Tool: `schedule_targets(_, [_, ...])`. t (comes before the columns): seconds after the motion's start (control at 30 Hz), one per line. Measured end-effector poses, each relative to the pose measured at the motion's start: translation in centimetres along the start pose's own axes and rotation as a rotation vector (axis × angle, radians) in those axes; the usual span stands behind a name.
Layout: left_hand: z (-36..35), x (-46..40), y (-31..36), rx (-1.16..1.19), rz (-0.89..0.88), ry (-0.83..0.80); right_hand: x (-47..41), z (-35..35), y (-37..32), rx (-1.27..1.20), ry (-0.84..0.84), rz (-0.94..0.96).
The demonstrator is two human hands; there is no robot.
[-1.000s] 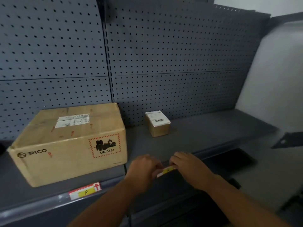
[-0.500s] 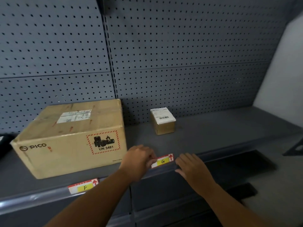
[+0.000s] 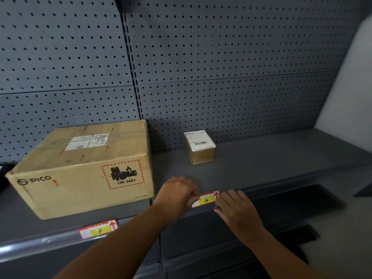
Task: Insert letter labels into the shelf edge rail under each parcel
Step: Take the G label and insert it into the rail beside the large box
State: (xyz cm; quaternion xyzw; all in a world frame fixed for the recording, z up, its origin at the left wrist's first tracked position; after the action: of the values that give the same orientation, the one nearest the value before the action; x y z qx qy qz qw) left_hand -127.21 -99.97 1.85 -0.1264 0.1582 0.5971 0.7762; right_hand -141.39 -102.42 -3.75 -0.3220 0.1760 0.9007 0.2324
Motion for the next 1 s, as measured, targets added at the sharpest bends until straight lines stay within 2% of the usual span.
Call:
schedule_targets(0.2, [-0.5,0.1,1.1,-0.067,-0.058,0.018,-0.2,0.8,-0.1,-0.042,-0.029,-0.036])
schedule_targets(0.43, [-0.6,1.1,0.7,-0.01,0.004,0.041,-0.4,0.9,-0.2,-0.055,-0.053,-0.077])
schedule_targets(1.0, [-1.9,1.3,-1.0,0.049,0.123,-0.073,-0.9,-0.2,0.3,-0.067,-0.1,-0.137])
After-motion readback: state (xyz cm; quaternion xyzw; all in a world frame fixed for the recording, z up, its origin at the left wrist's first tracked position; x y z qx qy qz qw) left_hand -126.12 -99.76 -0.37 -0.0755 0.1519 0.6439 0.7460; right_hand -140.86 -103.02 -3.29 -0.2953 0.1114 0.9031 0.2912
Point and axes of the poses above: each hand's wrist, its own x-axis away from the middle knuckle, its own z-axis out of the back of the hand, y = z × x, the point moved 9 cm from there along -x, towards the middle knuckle, and after that the axes turned 5 degrees about -x, right-handed, at the moved point
